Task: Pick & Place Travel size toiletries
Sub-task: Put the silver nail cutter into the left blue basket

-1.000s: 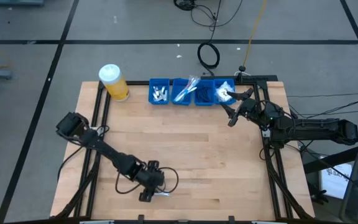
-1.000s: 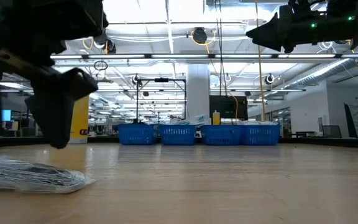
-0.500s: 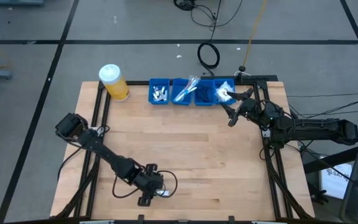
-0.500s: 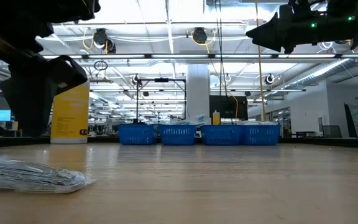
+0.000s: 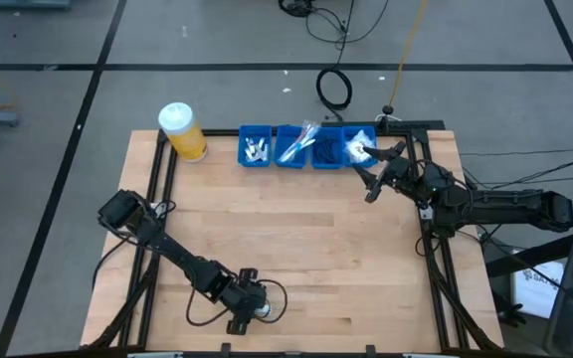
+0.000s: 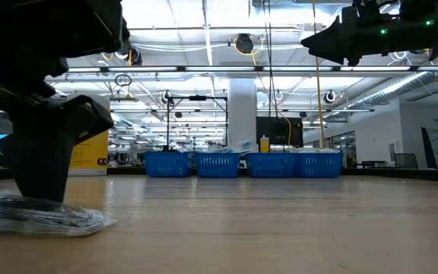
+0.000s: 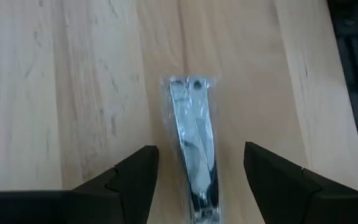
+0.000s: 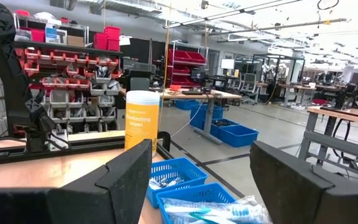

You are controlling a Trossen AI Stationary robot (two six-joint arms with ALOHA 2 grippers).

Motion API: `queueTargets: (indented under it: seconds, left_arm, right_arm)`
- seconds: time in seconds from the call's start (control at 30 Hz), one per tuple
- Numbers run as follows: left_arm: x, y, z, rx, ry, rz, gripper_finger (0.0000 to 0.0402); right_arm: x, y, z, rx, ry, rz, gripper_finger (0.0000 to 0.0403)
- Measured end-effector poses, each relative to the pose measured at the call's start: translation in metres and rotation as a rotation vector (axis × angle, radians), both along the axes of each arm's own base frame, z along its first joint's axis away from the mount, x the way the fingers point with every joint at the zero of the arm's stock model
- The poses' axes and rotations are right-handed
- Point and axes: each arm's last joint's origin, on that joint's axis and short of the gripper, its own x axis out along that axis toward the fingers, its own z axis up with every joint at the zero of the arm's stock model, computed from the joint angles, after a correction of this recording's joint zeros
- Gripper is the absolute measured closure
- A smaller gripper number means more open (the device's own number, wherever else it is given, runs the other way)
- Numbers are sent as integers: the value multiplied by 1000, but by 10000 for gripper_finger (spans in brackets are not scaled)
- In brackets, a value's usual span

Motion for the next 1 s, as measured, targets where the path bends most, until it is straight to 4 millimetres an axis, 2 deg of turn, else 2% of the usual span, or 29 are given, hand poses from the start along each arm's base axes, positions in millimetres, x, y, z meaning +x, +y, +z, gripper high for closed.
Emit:
queueTargets:
  seconds: [0.13, 0.47, 0.6, 0.77, 1.0]
  left_arm:
    - [-2, 2, -2, 40, 8, 19, 163]
    - [-18, 15, -9, 220, 164, 103, 163]
    - [-18, 14, -9, 225, 140, 90, 163]
    - [-8, 9, -9, 191, 29, 2, 163]
    - [-7, 10, -9, 196, 26, -15, 163]
  right_arm:
    - [0, 0, -1, 5, 8, 1, 147]
    - [1, 0, -3, 34, 18, 8, 147]
    - [1, 0, -3, 34, 19, 8, 147]
    - [1, 0, -3, 37, 18, 9, 147]
    - [1, 0, -3, 37, 18, 9, 147]
